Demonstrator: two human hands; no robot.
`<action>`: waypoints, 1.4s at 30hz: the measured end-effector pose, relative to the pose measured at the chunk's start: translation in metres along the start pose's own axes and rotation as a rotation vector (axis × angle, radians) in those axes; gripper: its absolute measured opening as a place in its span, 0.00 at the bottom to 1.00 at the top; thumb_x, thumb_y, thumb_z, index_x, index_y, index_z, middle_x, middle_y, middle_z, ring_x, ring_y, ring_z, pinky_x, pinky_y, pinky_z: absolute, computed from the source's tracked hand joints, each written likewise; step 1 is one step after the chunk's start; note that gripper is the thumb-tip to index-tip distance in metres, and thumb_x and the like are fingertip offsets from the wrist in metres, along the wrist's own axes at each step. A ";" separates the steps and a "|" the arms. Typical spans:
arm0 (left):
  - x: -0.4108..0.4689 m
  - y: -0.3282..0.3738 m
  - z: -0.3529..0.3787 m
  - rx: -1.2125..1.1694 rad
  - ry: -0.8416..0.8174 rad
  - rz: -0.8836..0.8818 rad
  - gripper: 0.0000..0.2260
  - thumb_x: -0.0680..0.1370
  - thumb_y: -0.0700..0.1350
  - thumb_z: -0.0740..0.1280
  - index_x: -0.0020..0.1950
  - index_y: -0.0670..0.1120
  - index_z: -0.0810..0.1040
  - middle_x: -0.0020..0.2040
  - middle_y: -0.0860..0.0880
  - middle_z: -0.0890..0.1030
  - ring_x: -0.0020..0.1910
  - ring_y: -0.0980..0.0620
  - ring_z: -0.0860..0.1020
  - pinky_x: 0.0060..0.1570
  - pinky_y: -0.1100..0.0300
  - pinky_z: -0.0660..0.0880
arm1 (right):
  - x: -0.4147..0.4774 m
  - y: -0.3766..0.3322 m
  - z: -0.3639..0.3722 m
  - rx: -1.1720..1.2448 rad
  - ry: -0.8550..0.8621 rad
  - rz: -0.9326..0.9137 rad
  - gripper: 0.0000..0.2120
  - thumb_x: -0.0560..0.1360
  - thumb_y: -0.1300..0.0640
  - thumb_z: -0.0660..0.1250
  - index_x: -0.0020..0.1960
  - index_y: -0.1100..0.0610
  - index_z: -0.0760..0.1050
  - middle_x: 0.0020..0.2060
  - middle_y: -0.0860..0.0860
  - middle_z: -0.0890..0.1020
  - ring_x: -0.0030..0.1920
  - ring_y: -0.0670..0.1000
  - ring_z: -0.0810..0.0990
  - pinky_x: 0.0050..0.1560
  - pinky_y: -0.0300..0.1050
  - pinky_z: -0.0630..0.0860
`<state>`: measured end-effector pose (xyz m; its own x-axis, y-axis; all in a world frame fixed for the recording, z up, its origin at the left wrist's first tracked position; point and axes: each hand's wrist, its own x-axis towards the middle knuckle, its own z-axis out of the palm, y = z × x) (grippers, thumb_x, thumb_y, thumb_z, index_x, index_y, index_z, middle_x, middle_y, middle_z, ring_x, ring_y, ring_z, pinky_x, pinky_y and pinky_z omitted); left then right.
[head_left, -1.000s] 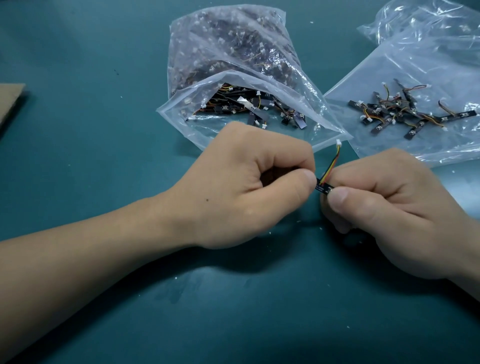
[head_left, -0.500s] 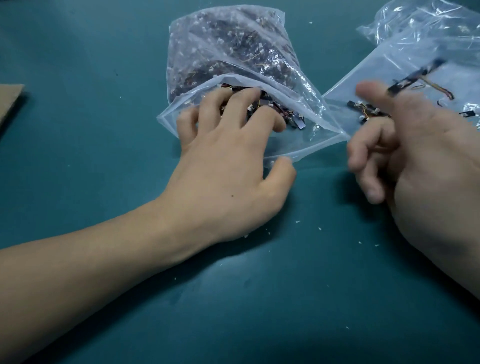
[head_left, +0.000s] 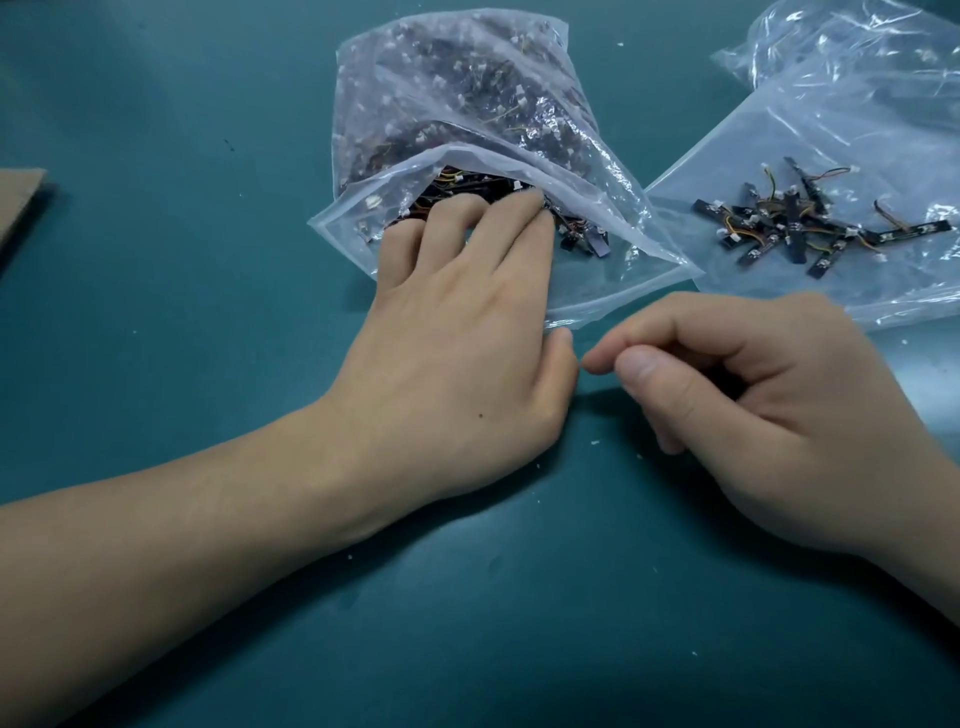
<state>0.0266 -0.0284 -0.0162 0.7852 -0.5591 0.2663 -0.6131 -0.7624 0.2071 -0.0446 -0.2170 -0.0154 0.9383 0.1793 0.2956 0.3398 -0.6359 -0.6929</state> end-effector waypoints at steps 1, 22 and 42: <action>0.000 0.001 -0.001 -0.014 0.025 0.009 0.26 0.77 0.53 0.61 0.73 0.44 0.69 0.75 0.51 0.68 0.71 0.46 0.64 0.68 0.53 0.54 | 0.000 0.000 0.001 0.011 0.022 0.012 0.09 0.81 0.49 0.63 0.49 0.47 0.82 0.29 0.46 0.78 0.28 0.49 0.75 0.30 0.36 0.69; 0.010 -0.003 0.001 -0.796 0.346 0.065 0.08 0.76 0.39 0.75 0.47 0.53 0.83 0.39 0.66 0.80 0.35 0.61 0.77 0.37 0.71 0.69 | 0.005 0.002 0.003 0.122 0.066 0.147 0.12 0.80 0.44 0.63 0.48 0.50 0.80 0.30 0.47 0.81 0.27 0.46 0.78 0.31 0.31 0.69; 0.011 -0.006 -0.001 -1.030 -0.006 -0.005 0.13 0.84 0.43 0.60 0.49 0.38 0.81 0.34 0.54 0.79 0.34 0.59 0.76 0.39 0.64 0.71 | 0.005 0.006 0.002 0.220 0.116 0.122 0.10 0.82 0.47 0.62 0.45 0.51 0.76 0.29 0.49 0.81 0.23 0.51 0.74 0.26 0.38 0.69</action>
<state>0.0388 -0.0297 -0.0132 0.7863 -0.5609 0.2591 -0.3850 -0.1169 0.9155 -0.0383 -0.2182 -0.0195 0.9640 0.0162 0.2655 0.2421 -0.4666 -0.8507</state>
